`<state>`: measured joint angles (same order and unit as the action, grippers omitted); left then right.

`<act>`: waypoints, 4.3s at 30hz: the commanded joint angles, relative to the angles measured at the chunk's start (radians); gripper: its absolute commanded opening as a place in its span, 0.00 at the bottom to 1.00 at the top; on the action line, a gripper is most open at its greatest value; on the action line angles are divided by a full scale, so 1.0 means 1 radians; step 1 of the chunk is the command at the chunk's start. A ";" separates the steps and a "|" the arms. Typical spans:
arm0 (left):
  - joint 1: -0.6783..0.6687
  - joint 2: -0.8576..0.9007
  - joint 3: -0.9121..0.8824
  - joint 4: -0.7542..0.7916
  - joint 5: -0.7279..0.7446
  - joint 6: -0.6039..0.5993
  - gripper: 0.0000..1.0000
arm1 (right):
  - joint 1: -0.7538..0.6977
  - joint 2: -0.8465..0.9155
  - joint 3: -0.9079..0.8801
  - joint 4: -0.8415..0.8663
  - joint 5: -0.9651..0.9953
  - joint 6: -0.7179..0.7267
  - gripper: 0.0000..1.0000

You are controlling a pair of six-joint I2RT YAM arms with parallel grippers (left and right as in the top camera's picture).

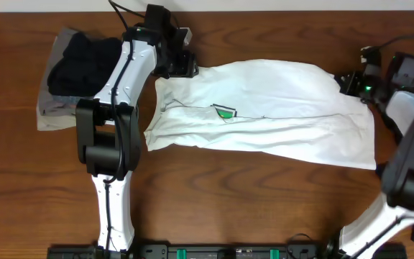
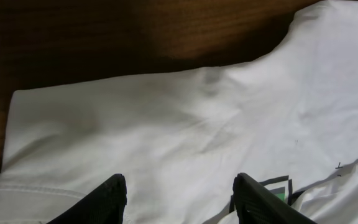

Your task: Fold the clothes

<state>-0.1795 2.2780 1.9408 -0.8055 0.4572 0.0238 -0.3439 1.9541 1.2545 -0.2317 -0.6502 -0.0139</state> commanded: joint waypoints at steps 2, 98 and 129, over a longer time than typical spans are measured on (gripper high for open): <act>0.004 -0.006 0.018 -0.005 0.003 0.009 0.57 | 0.024 -0.121 0.008 -0.164 0.015 -0.083 0.01; 0.004 -0.020 0.067 -0.273 0.002 0.083 0.65 | -0.003 -0.247 0.013 -0.752 0.539 0.070 0.15; 0.004 0.119 0.141 0.101 0.003 0.279 0.73 | 0.000 -0.247 0.013 -0.730 0.413 0.262 0.31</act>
<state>-0.1795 2.3451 2.0644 -0.7059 0.4576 0.2886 -0.3473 1.7073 1.2720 -0.9562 -0.2039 0.2230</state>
